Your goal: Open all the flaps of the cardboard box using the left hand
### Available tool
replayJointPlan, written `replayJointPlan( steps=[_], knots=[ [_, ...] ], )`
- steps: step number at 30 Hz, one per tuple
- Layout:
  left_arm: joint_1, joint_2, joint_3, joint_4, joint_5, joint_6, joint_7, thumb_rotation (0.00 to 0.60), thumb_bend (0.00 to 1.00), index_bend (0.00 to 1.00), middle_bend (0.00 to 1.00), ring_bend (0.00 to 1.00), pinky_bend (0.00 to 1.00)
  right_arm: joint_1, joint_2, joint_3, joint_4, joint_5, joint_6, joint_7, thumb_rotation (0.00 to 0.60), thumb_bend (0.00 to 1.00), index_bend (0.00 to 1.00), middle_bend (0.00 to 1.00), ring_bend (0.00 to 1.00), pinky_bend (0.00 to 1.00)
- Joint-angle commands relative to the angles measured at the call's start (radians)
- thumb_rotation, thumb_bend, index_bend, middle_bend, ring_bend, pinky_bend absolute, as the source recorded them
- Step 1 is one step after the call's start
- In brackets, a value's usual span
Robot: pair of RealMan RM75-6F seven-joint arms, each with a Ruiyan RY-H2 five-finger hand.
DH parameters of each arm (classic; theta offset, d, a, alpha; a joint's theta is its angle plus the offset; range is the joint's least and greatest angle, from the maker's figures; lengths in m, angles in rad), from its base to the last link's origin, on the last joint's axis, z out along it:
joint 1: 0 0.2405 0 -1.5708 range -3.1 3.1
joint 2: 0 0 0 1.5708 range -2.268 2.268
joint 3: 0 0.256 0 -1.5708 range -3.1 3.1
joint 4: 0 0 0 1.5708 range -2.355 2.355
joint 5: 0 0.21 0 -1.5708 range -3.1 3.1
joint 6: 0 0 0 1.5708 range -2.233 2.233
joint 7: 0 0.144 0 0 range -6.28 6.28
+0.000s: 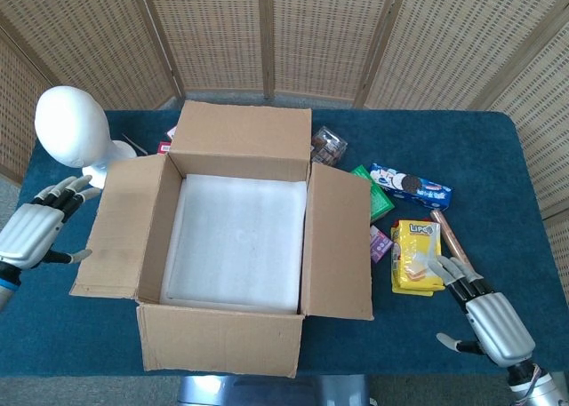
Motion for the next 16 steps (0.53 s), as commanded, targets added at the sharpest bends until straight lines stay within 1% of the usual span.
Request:
replayJointPlan(
  steps=[1,3,6,8,12,16],
  knots=[
    [0.056,0.009,-0.009,0.039,0.054,0.08,-0.036,0.6,0.1,0.07,0.0,0.0,0.12,0.0,-0.001,0.0,0.001,0.001,-0.001,0.0,0.6,0.0,0.0,0.0,0.0,0.2],
    [0.082,-0.009,-0.007,0.066,0.065,0.117,-0.027,0.6,0.1,0.02,0.0,0.0,0.06,0.002,-0.002,0.002,0.002,0.003,-0.003,-0.002,0.6,0.0,0.0,0.0,0.0,0.2],
    [0.126,-0.05,-0.007,0.107,0.065,0.171,-0.036,0.6,0.09,0.0,0.0,0.0,0.0,0.001,-0.006,0.004,0.007,0.002,0.0,-0.01,0.6,0.0,0.0,0.0,0.0,0.2],
    [0.158,-0.078,-0.005,0.138,0.066,0.208,-0.041,0.6,0.09,0.0,0.0,0.0,0.0,-0.003,-0.017,0.014,0.018,0.007,0.011,-0.039,0.6,0.0,0.0,0.0,0.0,0.18],
    [0.214,-0.11,0.005,0.179,0.062,0.256,-0.042,0.6,0.09,0.0,0.0,0.0,0.0,-0.023,-0.067,0.056,0.061,0.026,0.064,-0.152,0.6,0.0,0.0,0.0,0.0,0.1],
    [0.29,-0.142,0.009,0.199,0.055,0.34,-0.067,0.6,0.09,0.0,0.0,0.0,0.0,-0.04,-0.125,0.093,0.099,0.052,0.106,-0.25,0.6,0.0,0.0,0.0,0.0,0.09]
  ],
)
